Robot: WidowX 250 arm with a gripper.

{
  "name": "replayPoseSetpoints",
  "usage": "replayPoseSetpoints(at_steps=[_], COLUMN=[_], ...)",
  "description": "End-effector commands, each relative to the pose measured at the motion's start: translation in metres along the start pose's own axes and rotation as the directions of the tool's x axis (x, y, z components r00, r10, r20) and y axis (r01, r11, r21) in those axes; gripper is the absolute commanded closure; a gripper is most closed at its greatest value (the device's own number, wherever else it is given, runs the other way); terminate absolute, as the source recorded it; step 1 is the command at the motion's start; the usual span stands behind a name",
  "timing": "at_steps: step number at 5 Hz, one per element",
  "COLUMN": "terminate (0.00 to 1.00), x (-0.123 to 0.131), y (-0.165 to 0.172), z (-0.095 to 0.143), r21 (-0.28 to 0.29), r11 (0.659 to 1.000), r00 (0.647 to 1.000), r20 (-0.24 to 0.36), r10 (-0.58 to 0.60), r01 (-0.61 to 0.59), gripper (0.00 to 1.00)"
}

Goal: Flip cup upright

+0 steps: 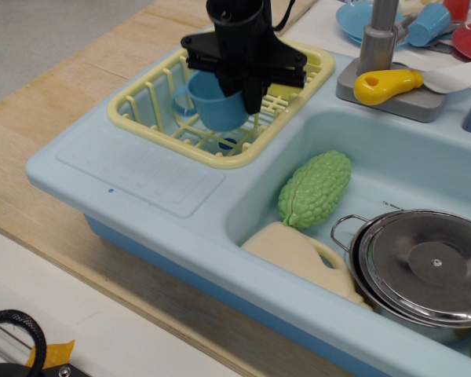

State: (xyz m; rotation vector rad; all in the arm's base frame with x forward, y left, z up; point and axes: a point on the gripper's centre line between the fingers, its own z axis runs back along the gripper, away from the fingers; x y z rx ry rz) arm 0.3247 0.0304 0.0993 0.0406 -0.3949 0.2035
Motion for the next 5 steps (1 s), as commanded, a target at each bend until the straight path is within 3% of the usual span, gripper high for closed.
replayPoseSetpoints(at_steps=[1, 4, 5], terminate=[0.00, 0.00, 1.00], x=[0.0080, 0.0080, 0.0080], y=[0.0025, 0.0025, 0.0025], z=[0.0103, 0.0103, 0.0103], r21=[-0.014, -0.014, -0.014], r11=[1.000, 1.000, 1.000], r00=[0.997, 0.997, 0.997], r20=[0.076, 0.076, 0.076], r10=[0.010, 0.010, 0.010], r01=[-0.009, -0.009, -0.009], gripper=[0.00, 0.00, 0.00])
